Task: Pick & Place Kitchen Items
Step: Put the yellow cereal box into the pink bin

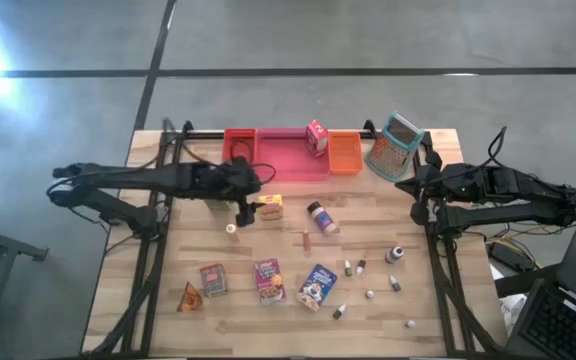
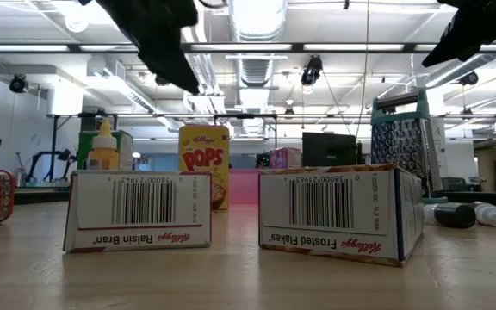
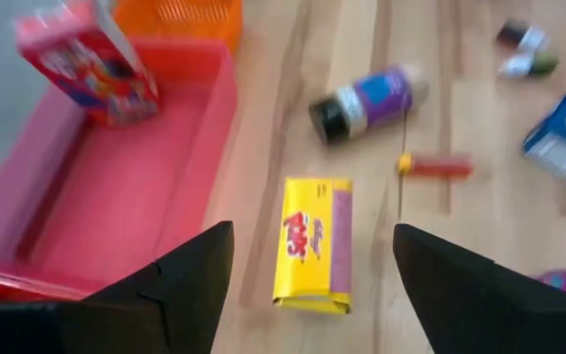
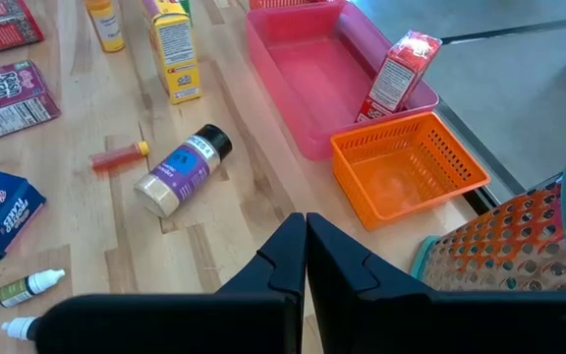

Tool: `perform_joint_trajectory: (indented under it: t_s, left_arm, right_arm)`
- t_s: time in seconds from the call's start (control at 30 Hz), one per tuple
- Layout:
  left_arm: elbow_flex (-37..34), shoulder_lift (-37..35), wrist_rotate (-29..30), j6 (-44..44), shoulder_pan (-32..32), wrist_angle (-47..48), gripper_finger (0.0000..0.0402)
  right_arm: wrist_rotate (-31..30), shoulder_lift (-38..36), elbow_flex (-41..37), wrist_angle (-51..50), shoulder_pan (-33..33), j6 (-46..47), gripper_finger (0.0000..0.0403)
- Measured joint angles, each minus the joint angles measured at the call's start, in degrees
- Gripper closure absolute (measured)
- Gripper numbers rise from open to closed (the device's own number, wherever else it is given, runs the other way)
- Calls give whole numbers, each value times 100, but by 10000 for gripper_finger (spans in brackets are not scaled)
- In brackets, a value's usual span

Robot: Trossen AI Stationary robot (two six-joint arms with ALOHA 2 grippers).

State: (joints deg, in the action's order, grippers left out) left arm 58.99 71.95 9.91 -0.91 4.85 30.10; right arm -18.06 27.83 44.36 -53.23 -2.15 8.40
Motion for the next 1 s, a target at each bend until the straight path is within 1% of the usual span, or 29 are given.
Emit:
perform_joint_trajectory:
  t_s: [0.23, 0.63, 0.83, 1.0]
  left_arm:
    - [135, 436, 20, -105, 61, 95, 119]
    - [183, 725, 2, -147, 154, 163, 122]
    - [183, 960, -240, -174, 154, 158, 122]
    - [176, 1097, -254, -188, 152, 167, 123]
  right_arm:
    - [0, 2, 0, -2, 0, -1, 394]
    - [0, 0, 0, -2, 0, 2, 394]
    - [0, 0, 0, -1, 0, -1, 394]
    - [0, 0, 0, -2, 0, 2, 394]
